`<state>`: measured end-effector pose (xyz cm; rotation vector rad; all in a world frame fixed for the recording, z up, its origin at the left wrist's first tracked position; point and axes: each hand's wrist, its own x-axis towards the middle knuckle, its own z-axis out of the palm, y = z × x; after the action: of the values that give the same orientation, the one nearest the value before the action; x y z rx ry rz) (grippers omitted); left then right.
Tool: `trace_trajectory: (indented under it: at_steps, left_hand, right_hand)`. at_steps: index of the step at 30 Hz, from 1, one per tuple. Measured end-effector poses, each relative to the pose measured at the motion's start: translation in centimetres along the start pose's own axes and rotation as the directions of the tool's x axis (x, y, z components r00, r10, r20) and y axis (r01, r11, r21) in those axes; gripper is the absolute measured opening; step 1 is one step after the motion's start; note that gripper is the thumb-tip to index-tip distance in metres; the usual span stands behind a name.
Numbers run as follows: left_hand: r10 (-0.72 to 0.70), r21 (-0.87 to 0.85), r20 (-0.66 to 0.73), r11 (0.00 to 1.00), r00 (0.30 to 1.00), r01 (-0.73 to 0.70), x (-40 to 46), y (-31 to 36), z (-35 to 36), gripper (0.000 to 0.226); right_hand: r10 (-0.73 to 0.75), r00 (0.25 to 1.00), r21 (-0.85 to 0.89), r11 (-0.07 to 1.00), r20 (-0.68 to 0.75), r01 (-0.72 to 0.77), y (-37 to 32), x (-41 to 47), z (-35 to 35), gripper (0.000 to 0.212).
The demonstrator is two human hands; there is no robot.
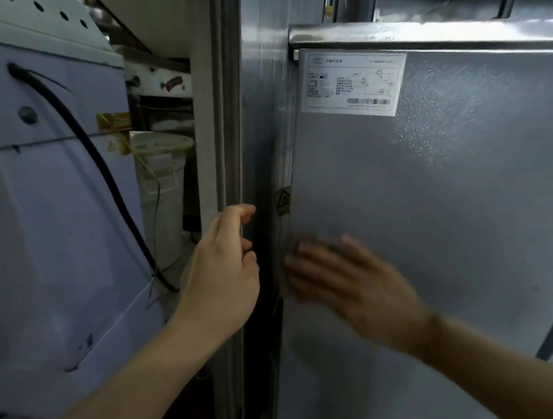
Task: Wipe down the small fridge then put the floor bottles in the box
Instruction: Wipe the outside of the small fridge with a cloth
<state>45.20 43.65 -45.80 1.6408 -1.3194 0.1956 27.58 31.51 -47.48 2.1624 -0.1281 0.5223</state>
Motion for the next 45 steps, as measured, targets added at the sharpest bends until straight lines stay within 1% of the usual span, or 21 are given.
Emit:
trace_trajectory:
  at_steps: [2,4,6,8,10,13,16,18,19,21,24,27,29,31,33,36,38,40,41,43,45]
  left_hand:
    - [-0.01,-0.024,0.006,1.0,1.0,0.01,0.5,0.5,1.0,0.052]
    - [-0.013,-0.06,0.0,0.998,1.0,0.013,1.0,1.3,2.2,0.052]
    - [-0.033,-0.09,-0.007,0.995,0.999,0.032,1.3,2.1,3.4,0.053]
    - [-0.055,-0.079,-0.013,0.995,0.998,0.054,1.3,2.9,4.5,0.056]
    - [-0.066,-0.043,-0.055,0.997,0.996,0.064,1.2,3.4,5.5,0.058]
    - [-0.075,0.034,-0.116,0.996,0.99,0.079,0.8,3.6,6.3,0.066]
    - [-0.071,0.07,-0.122,0.994,0.99,0.08,0.5,3.7,6.8,0.075]
    - [-0.071,0.082,-0.133,0.993,0.989,0.082,0.5,3.7,7.0,0.076]
    - [-0.072,0.083,-0.137,0.993,0.988,0.084,0.5,3.8,7.1,0.076]
    - [-0.078,0.082,-0.145,0.992,0.986,0.091,0.4,3.7,7.3,0.076]
    - [-0.094,0.061,-0.149,0.993,0.984,0.104,0.2,3.6,7.5,0.076]
    - [-0.088,0.045,-0.158,0.994,0.983,0.096,0.1,3.6,7.8,0.075]
    - [-0.072,0.032,-0.169,0.996,0.983,0.079,0.1,3.6,7.8,0.074]
    - [-0.069,0.038,-0.177,0.996,0.982,0.077,-0.1,3.6,7.9,0.073]
    - [-0.086,0.046,-0.172,0.994,0.981,0.095,-0.5,3.9,8.2,0.075]
    - [-0.121,0.08,-0.16,0.988,0.98,0.135,-1.2,4.3,9.0,0.086]
    - [-0.144,0.108,-0.16,0.981,0.977,0.162,-1.5,4.5,9.4,0.094]
    - [-0.162,0.113,-0.172,0.977,0.972,0.183,-1.5,4.5,9.7,0.098]
    - [-0.167,0.109,-0.177,0.976,0.97,0.188,-1.5,4.5,9.8,0.099]
    - [-0.166,0.097,-0.186,0.978,0.969,0.186,-1.6,4.3,10.0,0.099]
    - [-0.152,0.098,-0.197,0.98,0.968,0.174,-1.6,4.1,10.2,0.099]
  right_hand:
    - [0.17,0.972,-0.017,0.984,-0.164,-0.175,4.5,0.7,-1.9,0.044]
    - [0.294,0.917,-0.049,0.947,-0.269,-0.318,8.5,1.2,-3.3,0.042]
    - [0.373,0.864,-0.013,0.916,-0.339,-0.401,9.8,1.4,-3.8,0.04]
    - [0.43,0.826,0.05,0.895,-0.365,-0.444,8.3,0.5,-2.7,0.041]
    - [0.42,0.862,0.102,0.907,-0.284,-0.409,5.0,-2.0,-0.7,0.046]
    - [0.224,0.973,0.085,0.972,-0.046,-0.22,0.1,-7.1,2.0,0.052]
    - [0.048,0.991,0.086,0.995,0.122,-0.059,-1.4,-10.1,2.7,0.054]
    - [0.001,0.993,0.109,0.994,0.118,-0.014,0.1,-10.1,1.8,0.051]
    - [0.021,0.997,0.116,0.993,0.075,-0.03,1.3,-9.7,1.1,0.049]
    - [0.166,0.984,0.145,0.977,-0.067,-0.155,4.8,-8.6,-0.8,0.044]
    - [0.389,0.887,0.183,0.918,-0.249,-0.351,10.4,-7.1,-3.0,0.043]
    - [0.498,0.8,0.213,0.867,-0.334,-0.451,11.3,-6.7,-2.9,0.045]
    - [0.506,0.805,0.213,0.862,-0.309,-0.46,8.7,-8.5,-1.4,0.052]
    - [0.424,0.885,0.191,0.901,-0.191,-0.39,4.9,-11.9,0.5,0.062]
    - [0.287,0.957,0.118,0.953,-0.044,-0.281,2.1,-15.5,1.6,0.065]
    - [0.13,0.99,0.063,0.989,0.061,-0.134,2.7,-17.7,1.3,0.055]
    - [0.147,0.989,0.05,0.988,0.025,-0.148,5.4,-17.2,-0.4,0.049]
    - [0.277,0.956,0.011,0.961,-0.101,-0.277,8.9,-16.2,-2.4,0.046]
    - [0.363,0.915,-0.002,0.929,-0.177,-0.369,10.5,-15.7,-3.3,0.046]
    - [0.547,0.785,0.058,0.829,-0.29,-0.557,13.0,-14.5,-4.4,0.048]
    - [0.673,0.677,0.199,0.738,-0.299,-0.645,13.1,-13.7,-4.5,0.053]
